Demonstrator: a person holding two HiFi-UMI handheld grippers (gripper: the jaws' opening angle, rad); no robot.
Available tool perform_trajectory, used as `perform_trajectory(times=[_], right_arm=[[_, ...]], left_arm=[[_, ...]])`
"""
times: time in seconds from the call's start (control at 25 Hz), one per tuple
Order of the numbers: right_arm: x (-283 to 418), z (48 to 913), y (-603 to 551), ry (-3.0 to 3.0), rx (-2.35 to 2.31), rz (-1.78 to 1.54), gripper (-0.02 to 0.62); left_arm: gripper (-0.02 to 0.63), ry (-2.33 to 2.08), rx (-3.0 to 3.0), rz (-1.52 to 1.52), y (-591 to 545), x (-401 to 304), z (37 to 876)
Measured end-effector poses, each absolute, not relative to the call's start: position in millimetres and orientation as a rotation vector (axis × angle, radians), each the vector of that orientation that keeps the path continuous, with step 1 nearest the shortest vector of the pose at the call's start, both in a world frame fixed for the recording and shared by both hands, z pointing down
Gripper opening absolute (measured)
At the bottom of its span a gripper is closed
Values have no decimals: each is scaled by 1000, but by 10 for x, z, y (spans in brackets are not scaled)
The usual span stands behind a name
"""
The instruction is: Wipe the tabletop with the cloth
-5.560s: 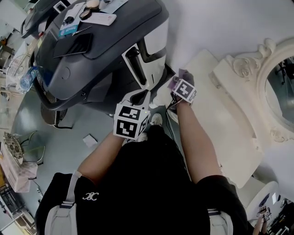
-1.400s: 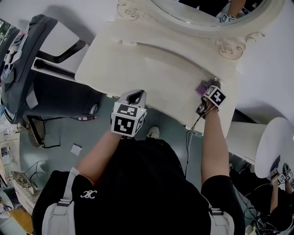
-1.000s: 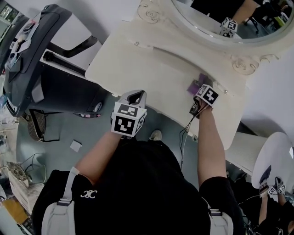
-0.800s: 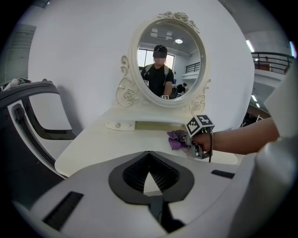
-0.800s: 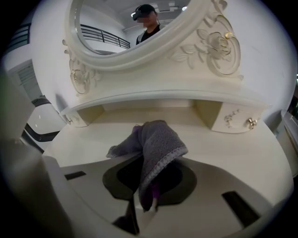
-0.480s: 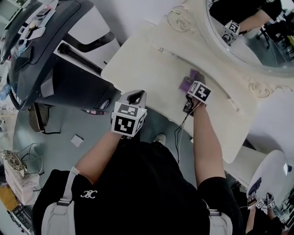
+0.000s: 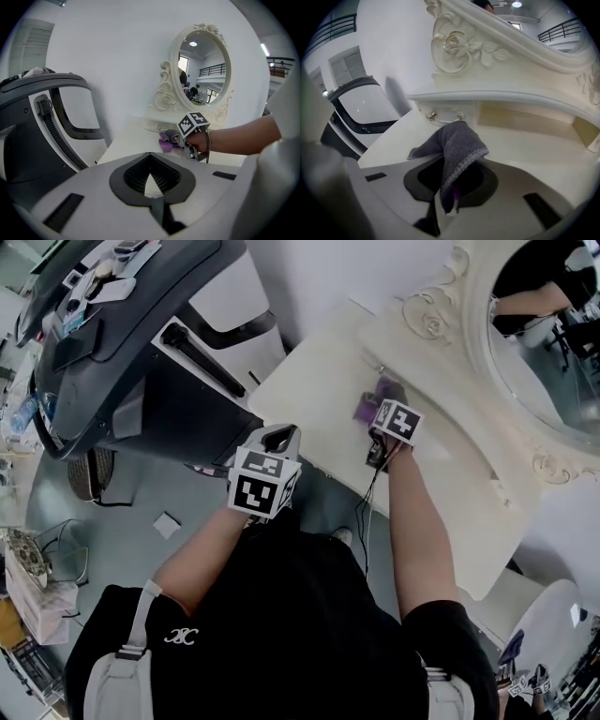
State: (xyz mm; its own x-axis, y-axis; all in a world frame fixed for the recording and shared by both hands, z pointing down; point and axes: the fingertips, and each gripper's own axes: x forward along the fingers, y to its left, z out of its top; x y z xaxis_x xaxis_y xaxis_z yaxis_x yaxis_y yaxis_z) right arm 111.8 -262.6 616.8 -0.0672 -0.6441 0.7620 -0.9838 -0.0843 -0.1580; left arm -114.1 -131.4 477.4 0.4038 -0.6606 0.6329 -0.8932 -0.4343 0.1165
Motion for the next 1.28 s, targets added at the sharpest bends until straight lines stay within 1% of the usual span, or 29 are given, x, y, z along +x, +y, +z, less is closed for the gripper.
perform_trajectory(times=[0.36, 0.64, 1.04, 1.28], right_arm=[[63, 6126, -3068, -1815, 1662, 967, 63], [-576, 6108, -3289, -1855, 1591, 941, 63], [-802, 6117, -3384, -1859, 1546, 962, 63], [-974, 6106, -3576, -1866, 1568, 957, 64]], left_arm=[[-1, -1353, 2191, 712, -1512, -1843, 4826], [-1, -1366, 2169, 692, -1660, -2178, 4844], [0, -1341, 2174, 677, -1788, -2237, 4877], [0, -1367, 2143, 692, -1774, -2406, 4900]])
